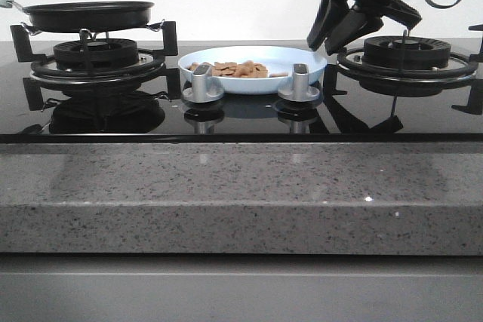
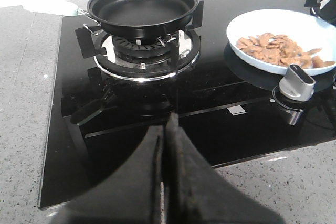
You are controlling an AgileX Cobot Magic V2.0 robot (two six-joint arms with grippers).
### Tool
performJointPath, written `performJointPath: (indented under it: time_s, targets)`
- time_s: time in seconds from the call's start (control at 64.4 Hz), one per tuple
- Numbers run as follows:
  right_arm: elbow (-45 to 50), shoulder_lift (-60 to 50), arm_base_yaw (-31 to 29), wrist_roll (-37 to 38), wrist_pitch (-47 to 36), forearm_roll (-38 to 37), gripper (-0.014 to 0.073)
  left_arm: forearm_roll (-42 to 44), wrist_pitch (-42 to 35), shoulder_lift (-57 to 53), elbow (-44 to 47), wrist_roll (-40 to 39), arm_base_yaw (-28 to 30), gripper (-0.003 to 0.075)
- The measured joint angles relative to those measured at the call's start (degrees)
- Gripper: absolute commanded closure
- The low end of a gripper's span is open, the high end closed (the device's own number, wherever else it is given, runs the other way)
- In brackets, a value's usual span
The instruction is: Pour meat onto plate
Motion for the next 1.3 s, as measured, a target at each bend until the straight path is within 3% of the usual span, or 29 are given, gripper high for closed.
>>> performJointPath:
  time_s: [0.248,0.419,0.792,0.962,1.304]
  targets:
    - [-7.44,0.0,0.0,0.0,4.36,0.0,0.035,-0.09,-0.09,0.0,0.0,-0.1,0.0,0.0741]
    - [-14.67,0.0,0.0,0.0,10.62,-0.93,0.0663,-0.09,-0.09,0.0,0.0,-0.09,0.0,0.0741]
    - [-17.31,-2.72,0.0,-0.54,16.99,-5.93,0.0654,-0.09,-0.13,0.0,0.0,-0.09,0.0,0.0741]
    - [-6.89,-13.94,0.24,-0.6,9.56,-11.03,0.0654,-0.09,-0.13,0.0,0.0,-0.09,0.0,0.0741]
    - [32.07,-45.61,0.54,-0.96,-11.52,-17.92,0.0654,-0.09,-0.13,0.0,0.0,-0.09,0.0,0.0741]
